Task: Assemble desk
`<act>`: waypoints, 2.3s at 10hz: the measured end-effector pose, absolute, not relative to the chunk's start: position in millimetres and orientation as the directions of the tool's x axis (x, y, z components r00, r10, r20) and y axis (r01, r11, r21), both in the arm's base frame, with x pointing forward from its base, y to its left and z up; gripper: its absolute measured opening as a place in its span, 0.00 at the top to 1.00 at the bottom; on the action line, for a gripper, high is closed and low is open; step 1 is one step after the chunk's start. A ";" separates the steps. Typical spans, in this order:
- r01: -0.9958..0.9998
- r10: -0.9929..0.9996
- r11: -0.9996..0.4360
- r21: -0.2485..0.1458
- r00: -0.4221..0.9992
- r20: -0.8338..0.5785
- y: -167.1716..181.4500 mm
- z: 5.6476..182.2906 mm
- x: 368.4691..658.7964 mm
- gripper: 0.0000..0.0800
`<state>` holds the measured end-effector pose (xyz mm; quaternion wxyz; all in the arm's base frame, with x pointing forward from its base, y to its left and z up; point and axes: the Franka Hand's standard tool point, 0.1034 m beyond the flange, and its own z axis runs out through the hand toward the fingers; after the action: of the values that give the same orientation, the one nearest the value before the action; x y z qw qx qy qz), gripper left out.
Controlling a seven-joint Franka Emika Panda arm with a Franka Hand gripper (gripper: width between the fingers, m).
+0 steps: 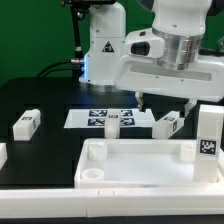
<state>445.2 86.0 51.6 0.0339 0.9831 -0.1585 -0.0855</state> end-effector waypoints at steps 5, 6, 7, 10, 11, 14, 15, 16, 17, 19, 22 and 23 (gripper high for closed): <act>-0.563 -0.552 -0.826 0.000 0.810 -0.200 80.4 55.1 454.5 0.19; -0.564 -0.548 -0.826 -0.018 0.809 -0.213 79.7 55.1 454.0 0.19; -0.598 -0.561 -0.800 -0.050 0.775 -0.292 76.1 55.2 450.2 0.19; -0.673 -0.530 -0.735 -0.078 0.643 -0.553 70.7 51.8 449.0 0.19; -0.650 -0.515 -0.760 -0.020 0.620 -0.592 75.0 53.9 448.8 0.19; -0.656 -0.471 -0.754 -0.010 0.553 -0.688 67.4 48.0 444.8 0.19; -0.710 -0.466 -0.704 -0.016 0.479 -0.744 76.7 42.6 442.7 0.19; -0.738 -0.462 -0.675 -0.014 0.437 -0.772 81.6 33.3 442.2 0.19; -0.765 -0.467 -0.643 -0.023 0.416 -0.780 86.5 27.5 442.1 0.19; -0.767 -0.469 -0.641 -0.020 0.412 -0.781 84.3 26.5 440.8 0.19; -0.769 -0.470 -0.638 -0.020 0.410 -0.781 82.9 26.5 441.0 0.19; -0.770 -0.471 -0.638 -0.020 0.410 -0.781 82.6 26.5 441.1 0.30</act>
Offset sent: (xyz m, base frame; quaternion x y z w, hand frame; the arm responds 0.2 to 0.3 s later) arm 0.0000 0.0000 0.0000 0.0000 0.0000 0.0000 1.0000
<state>441.1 82.6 26.5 -0.1925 0.8173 -0.3794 -0.3886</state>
